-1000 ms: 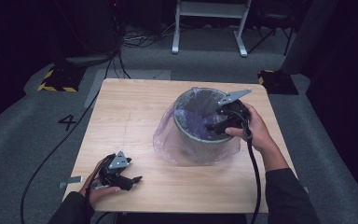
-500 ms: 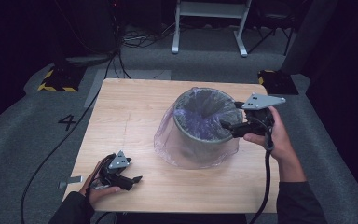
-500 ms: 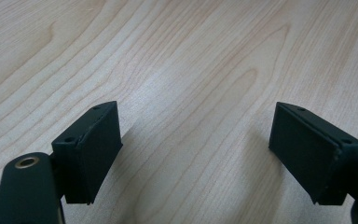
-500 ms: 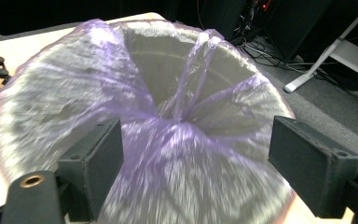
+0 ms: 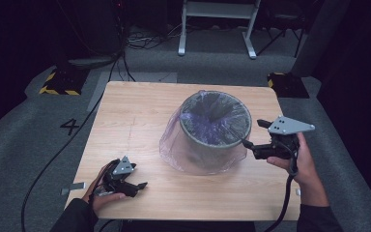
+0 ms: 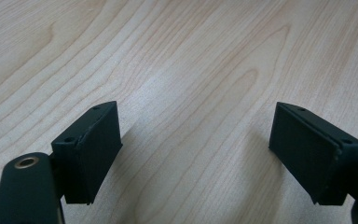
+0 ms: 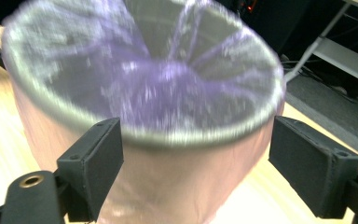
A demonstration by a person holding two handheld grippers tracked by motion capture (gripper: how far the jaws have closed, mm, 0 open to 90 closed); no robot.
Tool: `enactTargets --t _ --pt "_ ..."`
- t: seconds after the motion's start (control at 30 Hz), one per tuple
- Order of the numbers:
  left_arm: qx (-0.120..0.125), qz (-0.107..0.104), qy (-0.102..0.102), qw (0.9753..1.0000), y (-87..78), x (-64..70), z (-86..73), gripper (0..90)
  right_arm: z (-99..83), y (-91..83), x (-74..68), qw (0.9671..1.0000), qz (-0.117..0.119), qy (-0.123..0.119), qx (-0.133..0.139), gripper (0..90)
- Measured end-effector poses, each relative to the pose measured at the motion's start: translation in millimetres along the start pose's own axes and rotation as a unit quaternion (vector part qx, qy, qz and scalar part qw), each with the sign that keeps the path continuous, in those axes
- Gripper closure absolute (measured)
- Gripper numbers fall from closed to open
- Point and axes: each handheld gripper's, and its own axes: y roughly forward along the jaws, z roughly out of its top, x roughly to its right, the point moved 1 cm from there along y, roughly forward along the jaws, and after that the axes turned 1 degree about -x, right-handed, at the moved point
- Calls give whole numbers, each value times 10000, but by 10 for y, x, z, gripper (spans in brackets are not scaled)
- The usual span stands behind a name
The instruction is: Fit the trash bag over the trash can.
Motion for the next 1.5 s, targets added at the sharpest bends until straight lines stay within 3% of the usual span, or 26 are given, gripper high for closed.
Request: enactTargets --t 0.23,0.33,0.83,1.0,1.17,1.33,1.5 --pt "-6 8 8 10000 3 -3 4 162 -414 34 -70 9997 -204 10 -128 173" --pt "1 -15 4 10000 11 -8 10 159 -576 106 -87 9989 -307 -21 -368 173" --pt "-2 -16 11 10000 14 -11 13 158 -1140 164 -94 9964 -265 437 -673 177" --pt "-2 -15 11 10000 14 -11 13 158 -1345 177 -91 9939 -259 570 -905 178" --pt "-2 -17 14 10000 14 -11 13 158 -1535 220 -55 9913 -168 860 -985 186" --pt "-2 -17 14 10000 14 -11 13 158 -1685 291 -70 9888 -125 852 -1220 186" --pt "-3 -13 11 10000 13 -10 13 158 -1817 342 -69 9861 -19 1040 -1298 186"
